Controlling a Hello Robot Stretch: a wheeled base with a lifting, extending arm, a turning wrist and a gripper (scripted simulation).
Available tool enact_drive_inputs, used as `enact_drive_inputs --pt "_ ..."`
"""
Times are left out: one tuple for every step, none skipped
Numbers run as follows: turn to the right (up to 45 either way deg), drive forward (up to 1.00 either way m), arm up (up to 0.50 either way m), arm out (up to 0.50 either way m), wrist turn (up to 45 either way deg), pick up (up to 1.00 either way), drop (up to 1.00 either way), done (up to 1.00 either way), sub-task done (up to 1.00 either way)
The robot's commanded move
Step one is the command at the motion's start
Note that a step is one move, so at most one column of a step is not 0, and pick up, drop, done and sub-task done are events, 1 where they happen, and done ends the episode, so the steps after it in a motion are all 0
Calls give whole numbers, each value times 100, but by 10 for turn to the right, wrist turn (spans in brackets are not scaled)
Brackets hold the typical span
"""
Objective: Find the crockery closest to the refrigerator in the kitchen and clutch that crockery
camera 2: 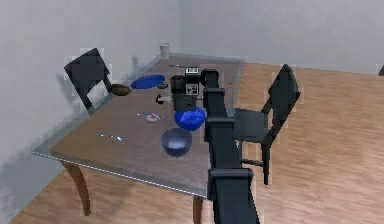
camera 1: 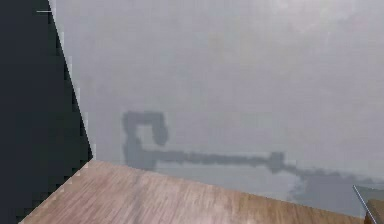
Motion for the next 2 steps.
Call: enact_drive_inputs --pt "0 0 -30 0 0 0 0 0 0" --pt "0 0 0 0 0 100 0 0 0"
